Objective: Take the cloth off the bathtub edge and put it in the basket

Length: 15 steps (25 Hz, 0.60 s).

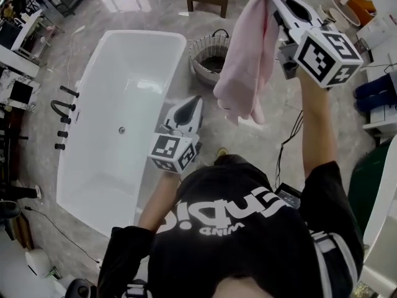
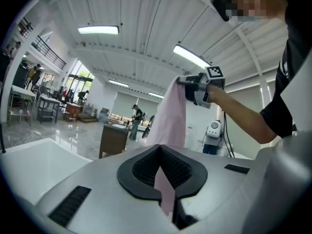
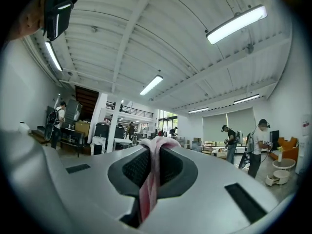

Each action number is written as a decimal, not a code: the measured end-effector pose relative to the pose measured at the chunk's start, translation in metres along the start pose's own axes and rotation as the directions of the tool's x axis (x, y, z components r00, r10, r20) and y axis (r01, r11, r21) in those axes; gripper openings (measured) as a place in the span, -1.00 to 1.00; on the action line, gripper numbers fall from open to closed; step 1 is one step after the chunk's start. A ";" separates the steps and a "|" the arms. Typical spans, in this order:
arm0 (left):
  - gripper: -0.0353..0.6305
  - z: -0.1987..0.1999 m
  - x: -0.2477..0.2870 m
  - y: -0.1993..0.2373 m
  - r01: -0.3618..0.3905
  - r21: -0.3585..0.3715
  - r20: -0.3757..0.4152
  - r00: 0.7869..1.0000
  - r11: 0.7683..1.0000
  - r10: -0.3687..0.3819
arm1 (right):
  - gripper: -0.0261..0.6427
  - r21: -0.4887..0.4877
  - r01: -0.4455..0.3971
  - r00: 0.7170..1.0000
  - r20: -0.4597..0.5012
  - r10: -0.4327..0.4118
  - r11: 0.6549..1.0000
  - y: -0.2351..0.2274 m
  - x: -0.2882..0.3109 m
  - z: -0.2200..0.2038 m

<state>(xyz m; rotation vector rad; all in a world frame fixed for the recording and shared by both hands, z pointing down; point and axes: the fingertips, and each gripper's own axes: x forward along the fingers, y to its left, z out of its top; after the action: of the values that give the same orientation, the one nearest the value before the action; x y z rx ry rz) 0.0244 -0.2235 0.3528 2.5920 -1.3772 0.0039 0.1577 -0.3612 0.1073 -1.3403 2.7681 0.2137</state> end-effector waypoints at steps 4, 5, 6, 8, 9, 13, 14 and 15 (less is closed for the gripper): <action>-0.85 -0.002 0.026 -0.013 0.047 0.001 -0.023 0.999 0.999 -0.047 | -0.87 0.017 0.062 0.998 0.003 -0.062 0.998 -0.037 -0.016 0.002; -0.85 -0.002 0.032 -0.016 0.056 0.001 -0.027 0.998 0.998 -0.056 | -0.87 0.016 0.072 0.997 0.007 -0.072 0.997 -0.044 -0.018 0.004; -0.85 -0.002 0.037 -0.018 0.064 0.002 -0.031 0.998 0.998 -0.064 | -0.87 0.011 0.078 0.997 0.012 -0.078 0.997 -0.050 -0.019 0.007; -0.85 -0.004 0.044 -0.019 0.074 0.004 -0.033 0.997 0.997 -0.074 | -0.87 -0.001 0.084 0.996 0.022 -0.084 0.996 -0.056 -0.019 0.010; -0.85 -0.008 0.047 -0.019 0.076 0.006 -0.032 0.997 0.997 -0.076 | -0.87 -0.005 0.084 0.996 0.028 -0.084 0.996 -0.057 -0.019 0.010; -0.85 -0.013 0.061 -0.021 0.067 0.011 -0.026 0.997 0.998 -0.067 | -0.87 -0.009 0.072 0.996 0.056 -0.071 0.997 -0.069 -0.017 0.015; -0.85 -0.009 0.069 -0.021 0.061 0.011 -0.024 0.998 0.998 -0.061 | -0.87 -0.009 0.064 0.996 0.062 -0.063 0.998 -0.077 -0.013 0.020; -0.85 -0.002 0.077 -0.021 0.053 0.009 -0.022 0.998 0.999 -0.053 | -0.87 -0.007 0.055 0.996 0.067 -0.055 0.998 -0.085 -0.008 0.027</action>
<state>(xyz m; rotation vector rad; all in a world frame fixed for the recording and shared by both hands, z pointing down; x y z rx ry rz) 0.0856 -0.2752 0.3590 2.6278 -1.3038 0.0306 0.2289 -0.4035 0.0731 -1.3834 2.6752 0.2634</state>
